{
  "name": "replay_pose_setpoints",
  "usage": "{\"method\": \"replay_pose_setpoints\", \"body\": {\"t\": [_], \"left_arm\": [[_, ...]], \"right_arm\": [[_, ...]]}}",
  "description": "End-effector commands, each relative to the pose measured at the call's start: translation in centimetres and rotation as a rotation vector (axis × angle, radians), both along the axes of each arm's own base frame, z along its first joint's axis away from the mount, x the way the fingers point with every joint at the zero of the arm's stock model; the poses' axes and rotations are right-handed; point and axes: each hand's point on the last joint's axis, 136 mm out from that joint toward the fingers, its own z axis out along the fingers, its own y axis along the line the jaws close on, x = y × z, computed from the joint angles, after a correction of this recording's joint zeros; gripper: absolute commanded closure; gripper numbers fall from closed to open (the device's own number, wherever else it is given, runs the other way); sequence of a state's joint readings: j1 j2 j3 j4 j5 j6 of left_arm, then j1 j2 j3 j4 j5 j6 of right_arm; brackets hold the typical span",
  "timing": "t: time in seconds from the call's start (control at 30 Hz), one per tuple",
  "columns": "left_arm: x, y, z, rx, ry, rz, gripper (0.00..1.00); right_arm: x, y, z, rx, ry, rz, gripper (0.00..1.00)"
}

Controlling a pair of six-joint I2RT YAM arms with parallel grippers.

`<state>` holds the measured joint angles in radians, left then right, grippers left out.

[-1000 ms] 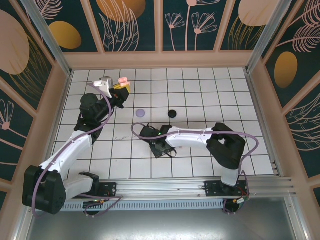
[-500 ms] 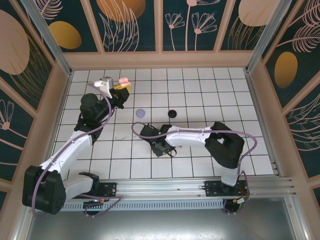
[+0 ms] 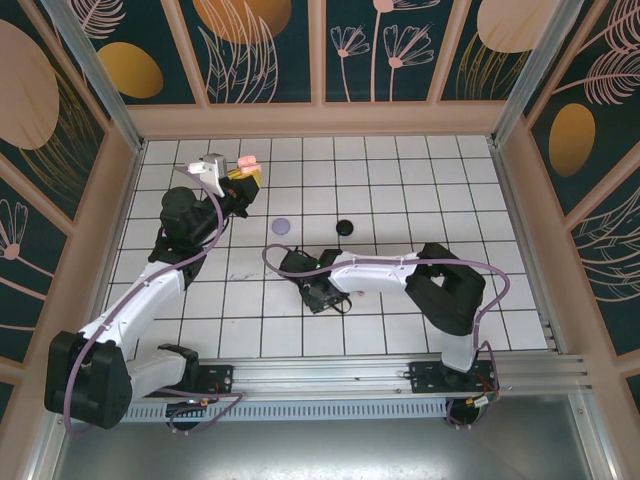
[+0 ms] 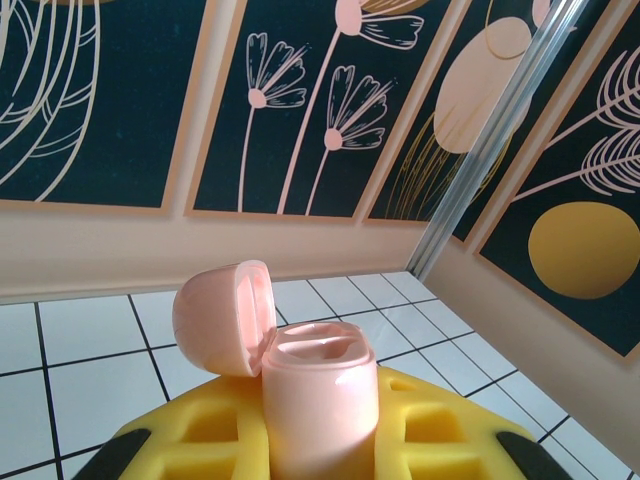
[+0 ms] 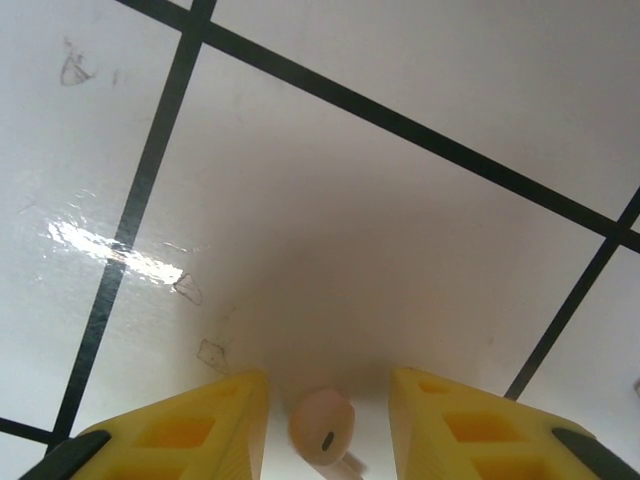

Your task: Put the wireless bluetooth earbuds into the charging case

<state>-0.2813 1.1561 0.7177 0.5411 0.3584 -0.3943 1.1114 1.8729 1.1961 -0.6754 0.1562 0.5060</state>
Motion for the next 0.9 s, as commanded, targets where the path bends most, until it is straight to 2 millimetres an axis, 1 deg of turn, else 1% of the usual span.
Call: {"method": "replay_pose_setpoints", "body": {"t": [0.0, 0.2, 0.6, 0.87], "left_arm": [[-0.4, 0.1, 0.6, -0.015, -0.027, -0.012, 1.0], [-0.4, 0.1, 0.6, -0.017, -0.026, -0.012, 1.0], [-0.4, 0.0, 0.8, -0.024, -0.03, -0.016, 1.0], [-0.4, 0.0, 0.9, -0.029, -0.03, -0.017, 1.0]], "right_arm": [[0.0, -0.1, -0.7, -0.002, 0.014, -0.014, 0.63], [-0.4, -0.4, -1.1, -0.002, 0.028, -0.019, 0.65], [-1.3, -2.2, -1.4, -0.01, 0.043, -0.047, 0.68], [-1.5, -2.4, -1.6, -0.009, 0.046, -0.051, 0.71]]}}
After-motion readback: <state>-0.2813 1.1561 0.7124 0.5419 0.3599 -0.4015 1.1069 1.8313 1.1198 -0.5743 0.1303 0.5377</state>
